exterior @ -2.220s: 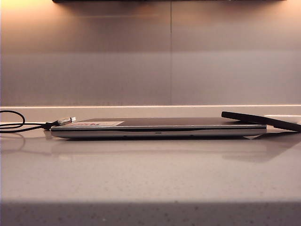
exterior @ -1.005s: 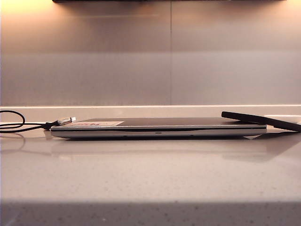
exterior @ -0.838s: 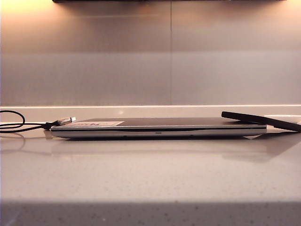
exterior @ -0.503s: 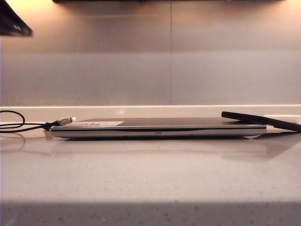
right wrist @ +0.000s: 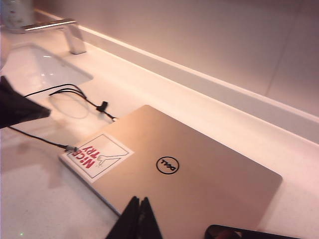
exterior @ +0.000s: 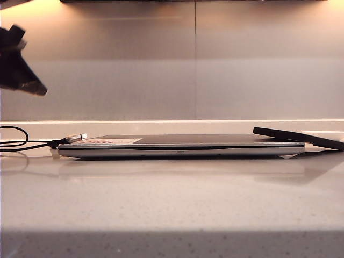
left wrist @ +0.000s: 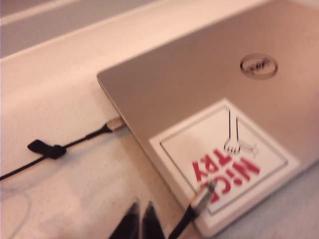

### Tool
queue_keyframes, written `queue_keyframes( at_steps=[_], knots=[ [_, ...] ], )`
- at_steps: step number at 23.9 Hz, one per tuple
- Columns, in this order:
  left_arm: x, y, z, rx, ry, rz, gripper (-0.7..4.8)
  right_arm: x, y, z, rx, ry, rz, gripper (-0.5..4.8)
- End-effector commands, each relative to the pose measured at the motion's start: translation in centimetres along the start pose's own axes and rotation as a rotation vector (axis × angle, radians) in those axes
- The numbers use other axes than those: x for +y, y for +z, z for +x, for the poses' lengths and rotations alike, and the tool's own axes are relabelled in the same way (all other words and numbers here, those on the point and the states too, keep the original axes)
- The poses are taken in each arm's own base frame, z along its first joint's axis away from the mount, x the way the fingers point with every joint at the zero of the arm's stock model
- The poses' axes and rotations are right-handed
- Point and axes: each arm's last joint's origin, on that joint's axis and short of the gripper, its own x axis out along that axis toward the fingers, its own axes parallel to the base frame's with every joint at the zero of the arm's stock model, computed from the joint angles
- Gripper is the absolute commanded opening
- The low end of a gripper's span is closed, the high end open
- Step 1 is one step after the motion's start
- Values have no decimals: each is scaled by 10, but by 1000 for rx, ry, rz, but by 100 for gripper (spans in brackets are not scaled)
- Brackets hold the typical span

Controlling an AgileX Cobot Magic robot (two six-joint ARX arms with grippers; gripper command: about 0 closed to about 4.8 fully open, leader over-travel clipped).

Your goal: Pick up the charging cable and the phone, plug the charging cable into the charging port on the phone, and finally place them back on the table.

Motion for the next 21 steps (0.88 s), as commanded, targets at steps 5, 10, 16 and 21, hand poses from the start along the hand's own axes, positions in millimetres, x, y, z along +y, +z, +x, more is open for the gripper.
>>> queue_keyframes(
  at_steps=[5, 10, 16, 21],
  knots=[
    [-2, -12, 1, 42, -14, 223, 351, -1, 3, -1, -24, -8, -2, -6],
    [-5, -24, 3, 66, -22, 232, 349, 0, 3, -1, -24, -8, -2, -6],
    [-5, -28, 7, 29, -10, 254, 335, 0, 4, -1, -25, -8, -2, -6],
    [-5, -33, 18, 65, -22, 258, 304, 0, 4, -2, -25, -8, -1, -6]
  ],
)
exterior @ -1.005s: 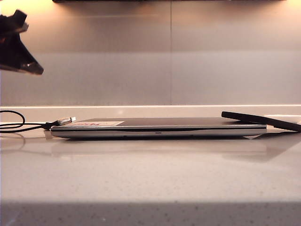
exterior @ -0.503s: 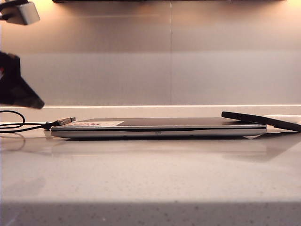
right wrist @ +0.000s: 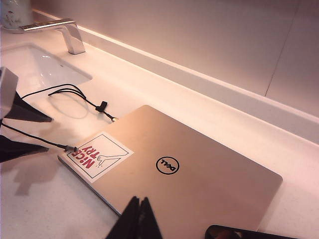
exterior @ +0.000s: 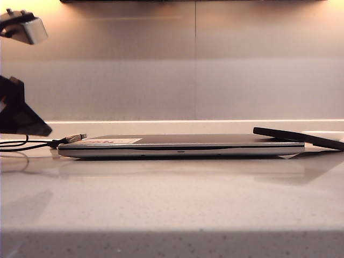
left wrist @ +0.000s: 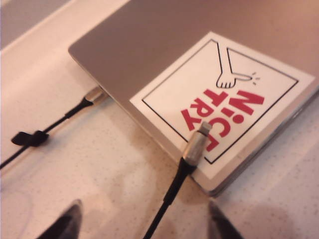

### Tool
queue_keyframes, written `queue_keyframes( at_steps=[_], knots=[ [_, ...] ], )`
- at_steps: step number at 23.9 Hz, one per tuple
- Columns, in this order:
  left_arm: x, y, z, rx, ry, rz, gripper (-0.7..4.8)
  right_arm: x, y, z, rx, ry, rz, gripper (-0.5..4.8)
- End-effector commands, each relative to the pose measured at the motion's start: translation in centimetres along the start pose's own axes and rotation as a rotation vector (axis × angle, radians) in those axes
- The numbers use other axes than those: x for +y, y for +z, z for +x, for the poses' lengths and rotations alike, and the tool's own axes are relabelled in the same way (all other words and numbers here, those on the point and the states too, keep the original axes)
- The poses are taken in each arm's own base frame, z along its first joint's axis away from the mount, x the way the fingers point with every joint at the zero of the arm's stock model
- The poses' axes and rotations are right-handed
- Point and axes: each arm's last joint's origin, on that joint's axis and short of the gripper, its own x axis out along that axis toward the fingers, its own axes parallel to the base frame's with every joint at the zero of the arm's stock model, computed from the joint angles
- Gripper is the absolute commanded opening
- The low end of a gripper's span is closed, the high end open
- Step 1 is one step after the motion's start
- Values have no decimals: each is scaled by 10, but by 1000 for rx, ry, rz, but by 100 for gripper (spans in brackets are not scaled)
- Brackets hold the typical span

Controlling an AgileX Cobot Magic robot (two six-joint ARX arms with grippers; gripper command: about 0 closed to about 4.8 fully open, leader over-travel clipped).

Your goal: Pick up the charging cable and the phone, plug the charging cable into the charging port on the phone, and finally place them back on the table.

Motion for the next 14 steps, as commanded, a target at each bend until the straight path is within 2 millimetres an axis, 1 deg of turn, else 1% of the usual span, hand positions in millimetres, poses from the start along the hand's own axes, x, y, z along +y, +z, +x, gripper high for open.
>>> queue_keyframes(
  at_steps=[1, 6, 14],
  knots=[
    [0, -2, 8, 16, -8, 18, 304, 0, 4, -2, -26, -6, -1, -6],
    [-1, -8, 22, 45, -23, 43, 301, 0, 4, -2, -27, -5, 6, -6],
    [-2, -14, 36, 72, -38, 60, 300, 0, 4, -2, -28, -2, 6, -6]
  ],
)
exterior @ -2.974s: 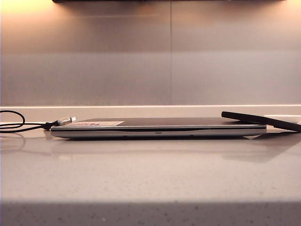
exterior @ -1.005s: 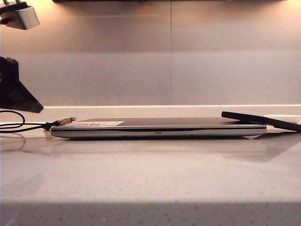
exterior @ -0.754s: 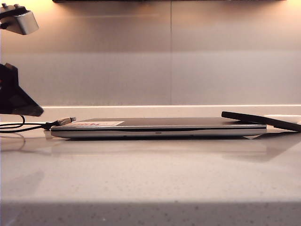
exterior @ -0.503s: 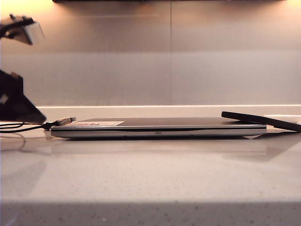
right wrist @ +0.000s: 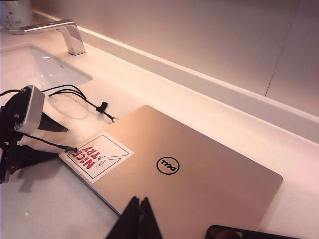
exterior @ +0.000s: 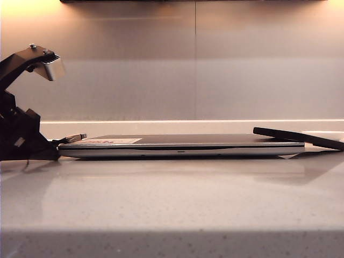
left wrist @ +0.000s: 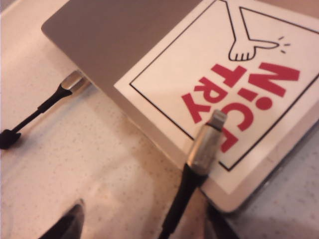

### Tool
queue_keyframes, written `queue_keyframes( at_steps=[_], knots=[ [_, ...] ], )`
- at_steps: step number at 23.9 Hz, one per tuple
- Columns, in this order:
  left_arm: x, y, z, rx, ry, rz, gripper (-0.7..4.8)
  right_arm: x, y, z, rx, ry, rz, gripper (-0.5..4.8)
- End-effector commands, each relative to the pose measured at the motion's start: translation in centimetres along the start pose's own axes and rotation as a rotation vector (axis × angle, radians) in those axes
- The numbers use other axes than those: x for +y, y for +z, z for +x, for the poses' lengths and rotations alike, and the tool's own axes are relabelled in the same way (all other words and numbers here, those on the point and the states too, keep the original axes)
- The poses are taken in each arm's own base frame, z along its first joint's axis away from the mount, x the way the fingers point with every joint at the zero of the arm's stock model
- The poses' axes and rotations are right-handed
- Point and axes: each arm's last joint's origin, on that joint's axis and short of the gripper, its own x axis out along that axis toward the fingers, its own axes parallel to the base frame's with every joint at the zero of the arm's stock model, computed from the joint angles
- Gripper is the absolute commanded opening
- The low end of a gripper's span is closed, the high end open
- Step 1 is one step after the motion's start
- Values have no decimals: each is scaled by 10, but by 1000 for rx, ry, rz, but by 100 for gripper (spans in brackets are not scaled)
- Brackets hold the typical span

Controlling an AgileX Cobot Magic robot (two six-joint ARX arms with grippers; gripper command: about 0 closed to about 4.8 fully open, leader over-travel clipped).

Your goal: Pick up the charging cable and the phone, plug the charging cable into the charging port on the phone, and finally place them back on the table.

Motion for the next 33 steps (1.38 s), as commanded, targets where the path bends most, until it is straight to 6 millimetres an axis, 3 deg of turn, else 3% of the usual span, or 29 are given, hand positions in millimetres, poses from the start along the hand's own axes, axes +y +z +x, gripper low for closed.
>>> queue_keyframes(
  at_steps=[1, 4, 5, 6, 20, 28, 30, 32, 33],
  knots=[
    [-1, -2, 2, 15, -17, 34, 300, 0, 4, -2, -27, -2, 1, -6],
    [-1, -2, 2, 13, -17, 79, 279, 0, 4, -2, -28, -2, 1, -6],
    [-1, -2, 2, 13, -16, 105, 189, 0, 4, -2, -33, -3, 1, -6],
    [-1, -2, 2, 13, -17, 123, 145, 0, 5, -2, -40, -3, 1, -6],
    [0, 0, 3, -9, -2, 160, 146, -1, 8, -2, -72, -6, 1, -6],
    [-1, -3, 13, -7, -3, 159, 146, -1, 8, -2, -73, -6, 1, -6],
    [-1, -4, 13, -4, -6, 159, 111, -1, 8, -2, -73, -6, 1, -6],
    [-1, -4, 13, -4, -6, 158, -17, -1, 8, -2, -73, -6, 1, -6],
    [-1, -4, 13, -4, -6, 158, -7, -1, 8, -2, -73, -6, 1, -6]
  ],
)
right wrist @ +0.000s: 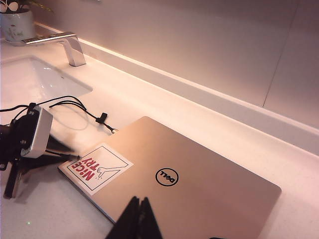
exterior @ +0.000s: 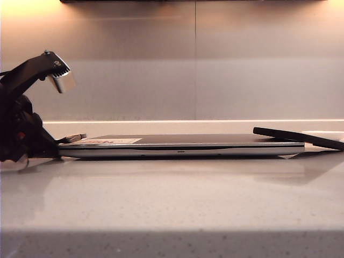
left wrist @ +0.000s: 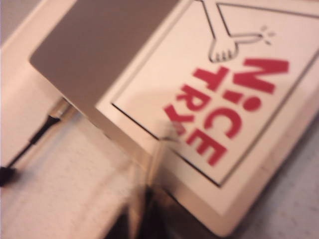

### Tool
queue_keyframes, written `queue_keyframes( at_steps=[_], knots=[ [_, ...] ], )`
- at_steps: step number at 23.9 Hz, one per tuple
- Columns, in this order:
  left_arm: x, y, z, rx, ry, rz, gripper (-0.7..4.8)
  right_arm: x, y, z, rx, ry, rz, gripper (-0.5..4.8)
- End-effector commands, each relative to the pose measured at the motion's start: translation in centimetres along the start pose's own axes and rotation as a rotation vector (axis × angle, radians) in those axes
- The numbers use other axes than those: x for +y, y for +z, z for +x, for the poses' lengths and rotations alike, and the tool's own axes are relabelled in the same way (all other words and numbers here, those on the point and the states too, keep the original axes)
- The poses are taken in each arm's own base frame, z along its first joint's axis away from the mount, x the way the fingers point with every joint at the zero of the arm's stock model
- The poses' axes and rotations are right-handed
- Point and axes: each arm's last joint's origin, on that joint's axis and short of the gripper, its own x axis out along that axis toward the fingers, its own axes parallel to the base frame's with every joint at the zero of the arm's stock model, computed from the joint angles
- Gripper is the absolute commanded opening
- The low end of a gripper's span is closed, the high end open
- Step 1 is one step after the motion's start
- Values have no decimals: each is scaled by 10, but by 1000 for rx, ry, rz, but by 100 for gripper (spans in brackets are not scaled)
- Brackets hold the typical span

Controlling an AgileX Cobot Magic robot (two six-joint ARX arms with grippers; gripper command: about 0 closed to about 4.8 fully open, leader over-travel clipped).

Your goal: Pick up the charging cable and the phone, plug the charging cable into the charging port on the phone, and finally place them back on the table.

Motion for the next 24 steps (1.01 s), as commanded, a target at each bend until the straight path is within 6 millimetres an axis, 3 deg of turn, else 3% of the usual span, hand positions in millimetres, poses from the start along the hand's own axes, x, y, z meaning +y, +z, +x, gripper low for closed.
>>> queue_keyframes(
  at_steps=[1, 7, 14, 20, 24],
  knots=[
    [-2, -2, 0, 18, -15, -5, -6, 0, 5, -2, -34, -3, 1, -6],
    [2, 3, 0, 0, -1, -82, -6, 0, 5, -2, -34, -4, 1, -6],
    [27, 35, -9, -102, 56, -317, -6, 0, 5, -2, -42, -5, 1, -6],
    [46, 62, -30, -177, 74, -523, -6, -1, 6, -1, -46, -16, 31, -6],
    [50, 73, -55, -265, 78, -737, -6, -4, 5, -1, -37, -131, 141, -6]
  ],
)
